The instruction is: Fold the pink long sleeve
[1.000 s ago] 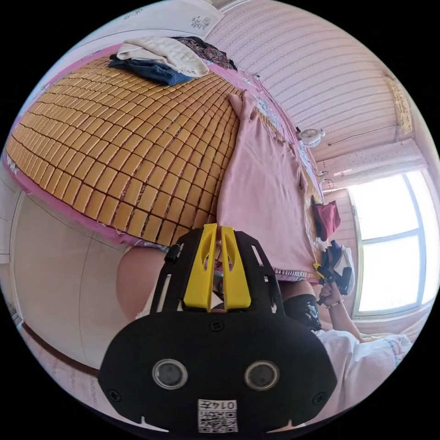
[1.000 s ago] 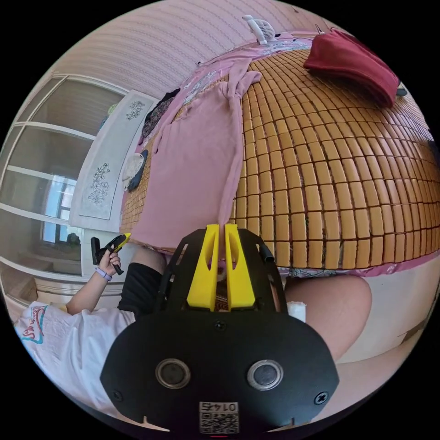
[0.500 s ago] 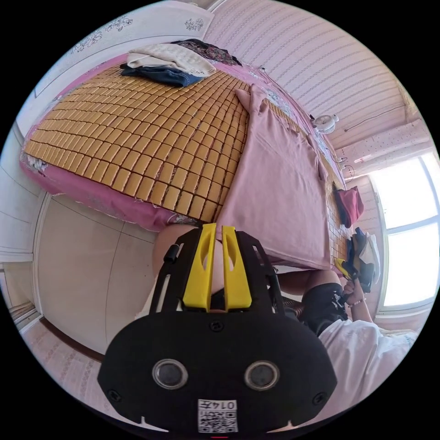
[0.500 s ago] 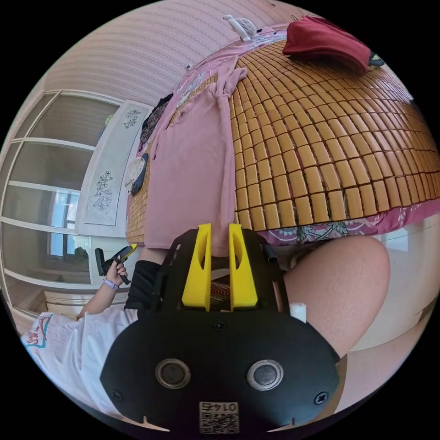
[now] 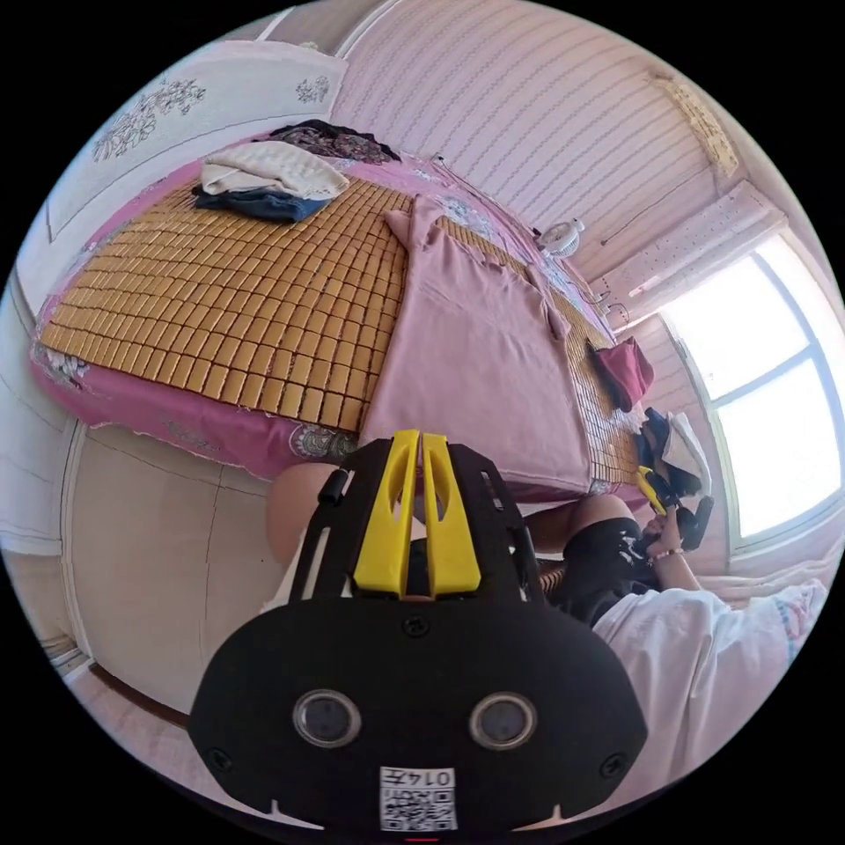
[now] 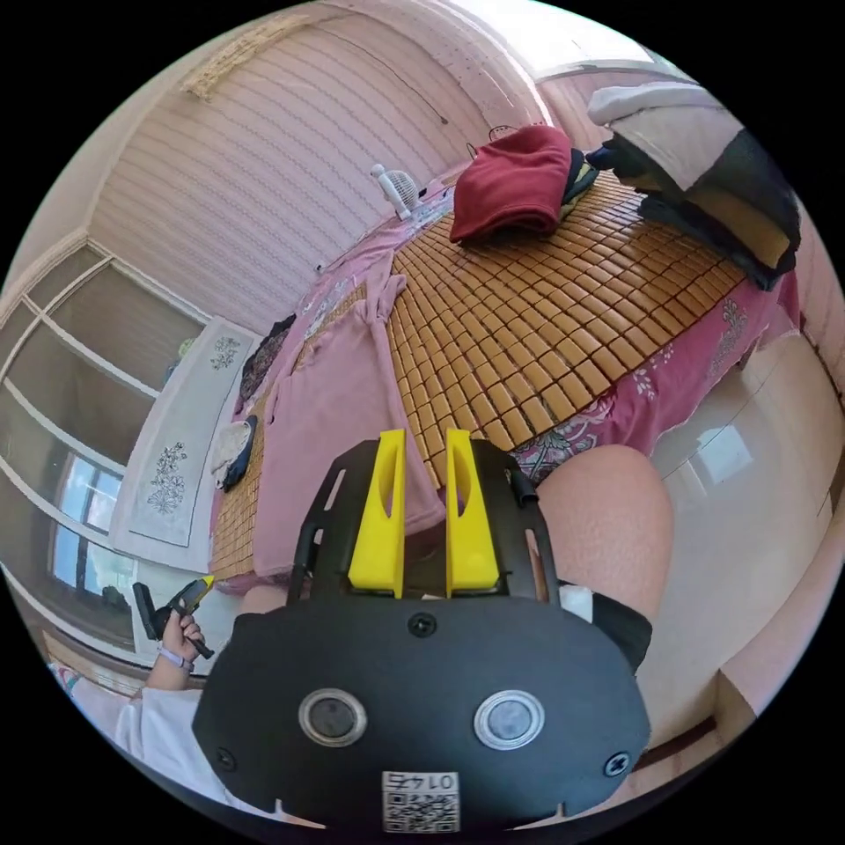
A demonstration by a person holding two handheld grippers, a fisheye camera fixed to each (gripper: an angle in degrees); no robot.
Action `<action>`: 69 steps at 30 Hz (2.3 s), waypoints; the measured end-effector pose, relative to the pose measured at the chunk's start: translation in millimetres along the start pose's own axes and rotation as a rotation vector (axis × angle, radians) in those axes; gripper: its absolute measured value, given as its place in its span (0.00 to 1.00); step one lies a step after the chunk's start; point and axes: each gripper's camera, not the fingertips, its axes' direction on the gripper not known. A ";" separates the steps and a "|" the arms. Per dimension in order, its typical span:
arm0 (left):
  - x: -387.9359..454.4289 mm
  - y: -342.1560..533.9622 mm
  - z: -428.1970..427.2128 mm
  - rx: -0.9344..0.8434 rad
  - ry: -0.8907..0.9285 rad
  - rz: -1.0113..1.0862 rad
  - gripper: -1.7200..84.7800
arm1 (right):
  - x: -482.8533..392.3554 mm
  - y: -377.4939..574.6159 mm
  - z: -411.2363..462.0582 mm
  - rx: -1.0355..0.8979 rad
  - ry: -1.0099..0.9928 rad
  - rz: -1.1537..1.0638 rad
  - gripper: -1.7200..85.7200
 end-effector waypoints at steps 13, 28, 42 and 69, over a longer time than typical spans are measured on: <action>97.6 -86.0 174.0 -0.104 0.091 0.481 0.05 | -110.4 -65.8 23.6 0.156 0.088 -0.464 0.11; 14.3 -163.6 409.6 -0.224 0.007 0.424 0.01 | -185.2 -341.5 341.7 -0.238 0.187 -0.385 0.10; 13.9 -200.4 488.0 -0.400 -0.113 0.667 0.01 | -141.9 -260.5 134.9 -0.056 0.226 -0.296 0.03; 149.4 -438.8 726.0 -0.410 0.056 0.704 0.01 | -3.8 -287.5 50.3 -0.413 0.336 -0.149 0.02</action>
